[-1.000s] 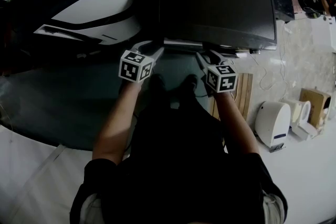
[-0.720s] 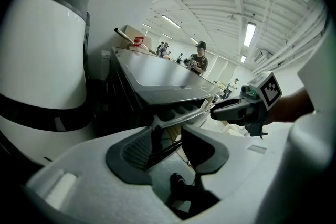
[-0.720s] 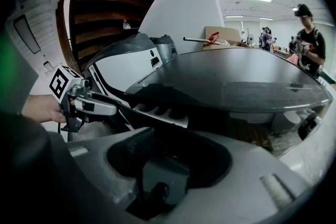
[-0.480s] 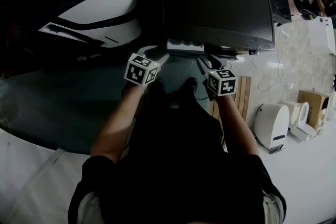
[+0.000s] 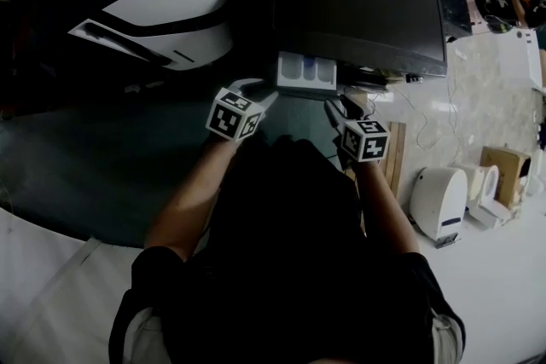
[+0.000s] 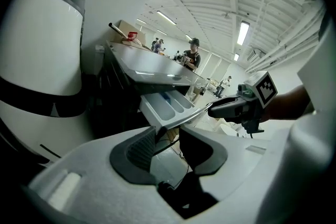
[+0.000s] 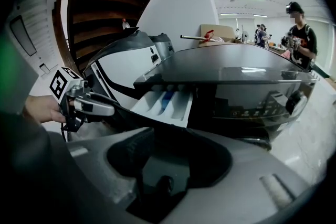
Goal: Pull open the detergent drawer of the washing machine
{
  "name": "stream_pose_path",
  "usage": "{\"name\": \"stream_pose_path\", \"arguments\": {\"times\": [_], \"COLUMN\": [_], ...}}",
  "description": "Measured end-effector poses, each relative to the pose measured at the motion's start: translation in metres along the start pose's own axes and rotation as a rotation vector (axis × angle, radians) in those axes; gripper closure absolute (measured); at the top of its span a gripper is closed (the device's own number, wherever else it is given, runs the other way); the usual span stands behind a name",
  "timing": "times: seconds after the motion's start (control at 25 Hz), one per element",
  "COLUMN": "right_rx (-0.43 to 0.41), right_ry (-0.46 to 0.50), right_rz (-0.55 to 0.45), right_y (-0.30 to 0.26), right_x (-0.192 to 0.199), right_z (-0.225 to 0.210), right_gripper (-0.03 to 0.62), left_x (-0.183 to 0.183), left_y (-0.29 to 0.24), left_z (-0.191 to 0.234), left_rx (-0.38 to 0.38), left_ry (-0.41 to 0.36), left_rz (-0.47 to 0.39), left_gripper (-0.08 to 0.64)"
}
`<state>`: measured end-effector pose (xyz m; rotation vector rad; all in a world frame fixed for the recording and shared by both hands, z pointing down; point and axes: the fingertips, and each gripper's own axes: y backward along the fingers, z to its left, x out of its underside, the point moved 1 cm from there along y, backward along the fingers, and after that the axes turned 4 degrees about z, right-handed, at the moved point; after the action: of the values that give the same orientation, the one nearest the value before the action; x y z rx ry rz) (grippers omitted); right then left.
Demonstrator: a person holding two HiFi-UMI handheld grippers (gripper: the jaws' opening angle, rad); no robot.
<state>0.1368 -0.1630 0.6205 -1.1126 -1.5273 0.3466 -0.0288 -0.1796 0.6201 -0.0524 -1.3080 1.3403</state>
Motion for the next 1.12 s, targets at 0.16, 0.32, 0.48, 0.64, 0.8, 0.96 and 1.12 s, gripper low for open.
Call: {"name": "stream_pose_path", "arguments": {"times": [0.16, 0.32, 0.48, 0.64, 0.8, 0.96, 1.12], "right_rx": [-0.018, -0.041, -0.056, -0.065, -0.071, -0.090, -0.097], "right_ry": [0.017, 0.033, 0.033, 0.062, 0.068, 0.052, 0.087], "right_rz": [0.026, 0.020, 0.016, 0.032, 0.034, 0.024, 0.049], "right_y": [0.009, 0.013, 0.022, 0.026, 0.034, 0.041, 0.040], "right_x": [0.013, 0.019, 0.028, 0.042, 0.049, 0.049, 0.052], "right_z": [0.004, 0.004, 0.008, 0.010, 0.013, 0.019, 0.016], "right_gripper": [0.417, 0.417, 0.417, 0.417, 0.417, 0.417, 0.417], "left_x": [0.009, 0.014, 0.022, 0.031, 0.037, 0.039, 0.038], "left_y": [0.004, 0.006, 0.009, 0.013, 0.016, 0.020, 0.020], "left_z": [-0.011, -0.018, -0.028, -0.036, -0.044, -0.049, -0.049], "left_rx": [-0.010, -0.028, -0.047, -0.055, -0.061, -0.080, -0.093], "left_ry": [0.031, 0.041, 0.066, 0.077, 0.075, 0.095, 0.101], "left_rz": [-0.004, -0.003, -0.012, -0.006, 0.003, -0.025, -0.034], "left_gripper": [0.413, 0.411, 0.413, 0.411, 0.411, 0.411, 0.411]}}
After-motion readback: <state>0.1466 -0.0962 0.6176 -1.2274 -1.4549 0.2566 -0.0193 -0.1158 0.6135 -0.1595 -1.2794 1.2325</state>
